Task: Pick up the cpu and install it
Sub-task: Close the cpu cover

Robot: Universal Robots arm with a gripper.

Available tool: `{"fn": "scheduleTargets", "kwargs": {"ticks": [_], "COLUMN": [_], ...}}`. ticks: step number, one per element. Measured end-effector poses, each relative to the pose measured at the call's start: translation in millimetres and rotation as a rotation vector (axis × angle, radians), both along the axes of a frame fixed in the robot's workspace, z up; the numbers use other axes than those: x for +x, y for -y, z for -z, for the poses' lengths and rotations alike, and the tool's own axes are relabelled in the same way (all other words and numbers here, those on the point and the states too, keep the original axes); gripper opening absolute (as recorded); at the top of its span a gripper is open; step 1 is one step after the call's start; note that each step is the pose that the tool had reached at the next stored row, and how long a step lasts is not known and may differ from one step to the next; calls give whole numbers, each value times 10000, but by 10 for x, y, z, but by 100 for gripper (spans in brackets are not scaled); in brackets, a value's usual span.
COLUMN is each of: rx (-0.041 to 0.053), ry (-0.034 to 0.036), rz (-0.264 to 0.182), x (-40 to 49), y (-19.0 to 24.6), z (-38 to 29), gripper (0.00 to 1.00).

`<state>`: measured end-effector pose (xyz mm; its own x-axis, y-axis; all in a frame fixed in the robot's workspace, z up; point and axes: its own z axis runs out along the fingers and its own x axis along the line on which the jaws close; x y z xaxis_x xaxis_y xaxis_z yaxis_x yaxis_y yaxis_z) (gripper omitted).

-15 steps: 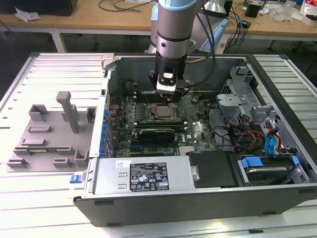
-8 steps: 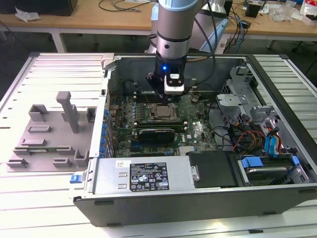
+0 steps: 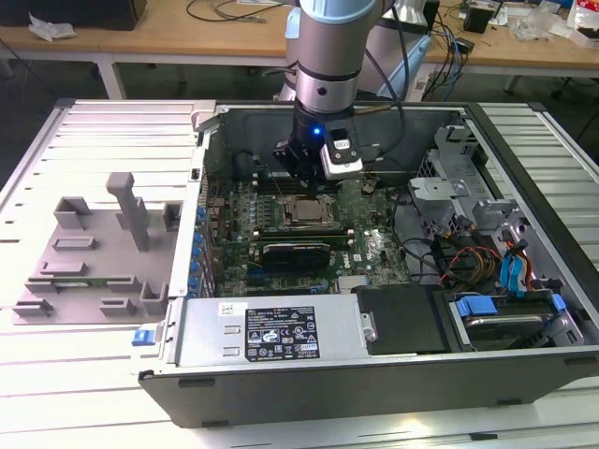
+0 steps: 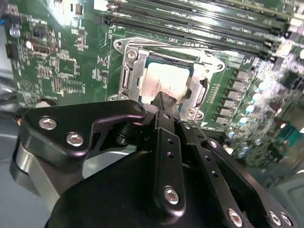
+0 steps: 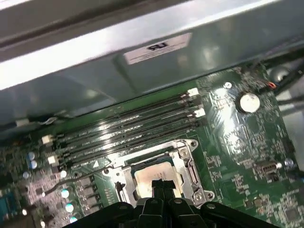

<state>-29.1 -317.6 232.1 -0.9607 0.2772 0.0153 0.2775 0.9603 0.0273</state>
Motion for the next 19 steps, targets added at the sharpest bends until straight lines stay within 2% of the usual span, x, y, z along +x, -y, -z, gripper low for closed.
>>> {"fn": "scheduleTargets", "kwargs": {"ticks": [2, 4, 6, 9, 10, 11, 12, 13, 15, 19], "rx": [0, 0, -1, -15, -78, -305, -640, -831, -875, -892], "ry": [0, 0, 0, -3, -14, -53, -110, -142, -138, -56], "rz": [-677, -1581, -2011, -2935, -3049, -3128, -3183, -3220, -3338, -3740], "x": [0, 0, 0, 0, -2, -7, -15, -19, -21, -29], "y": [0, 0, 0, 0, 0, -1, -3, -4, -3, -3], "z": [10, 23, 29, 39, 39, 39, 40, 40, 48, 77], "gripper": [11, 11, 11, 11, 11, 11, 11, 11, 11, 11]}}
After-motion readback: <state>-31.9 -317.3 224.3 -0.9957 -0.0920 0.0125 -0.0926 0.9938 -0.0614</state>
